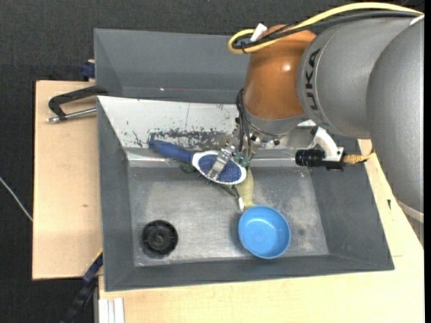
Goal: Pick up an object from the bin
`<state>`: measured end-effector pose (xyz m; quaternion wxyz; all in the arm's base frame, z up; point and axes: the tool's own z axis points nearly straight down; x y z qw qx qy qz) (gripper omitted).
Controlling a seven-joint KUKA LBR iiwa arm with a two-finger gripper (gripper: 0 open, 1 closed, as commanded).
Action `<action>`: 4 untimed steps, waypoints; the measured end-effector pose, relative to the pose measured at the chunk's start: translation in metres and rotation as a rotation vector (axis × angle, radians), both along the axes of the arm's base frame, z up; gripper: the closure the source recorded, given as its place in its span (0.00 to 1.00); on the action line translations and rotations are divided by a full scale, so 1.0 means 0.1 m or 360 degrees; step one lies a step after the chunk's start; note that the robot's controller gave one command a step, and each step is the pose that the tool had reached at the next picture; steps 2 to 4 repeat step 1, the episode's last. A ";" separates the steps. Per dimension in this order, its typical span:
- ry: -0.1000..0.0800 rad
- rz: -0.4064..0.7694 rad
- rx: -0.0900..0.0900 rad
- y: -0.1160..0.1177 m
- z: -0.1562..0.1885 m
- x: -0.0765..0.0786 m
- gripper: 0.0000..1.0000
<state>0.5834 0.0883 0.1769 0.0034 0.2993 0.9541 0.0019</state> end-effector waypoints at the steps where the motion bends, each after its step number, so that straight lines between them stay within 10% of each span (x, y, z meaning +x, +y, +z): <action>1: 0.0007 0.0003 -0.0002 0.00 0.02 0.00 1.00; 4: 0.0007 0.0003 -0.0002 0.00 0.02 0.00 1.00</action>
Offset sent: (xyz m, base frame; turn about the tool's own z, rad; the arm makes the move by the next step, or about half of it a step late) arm -0.0002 0.0000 0.0022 0.0000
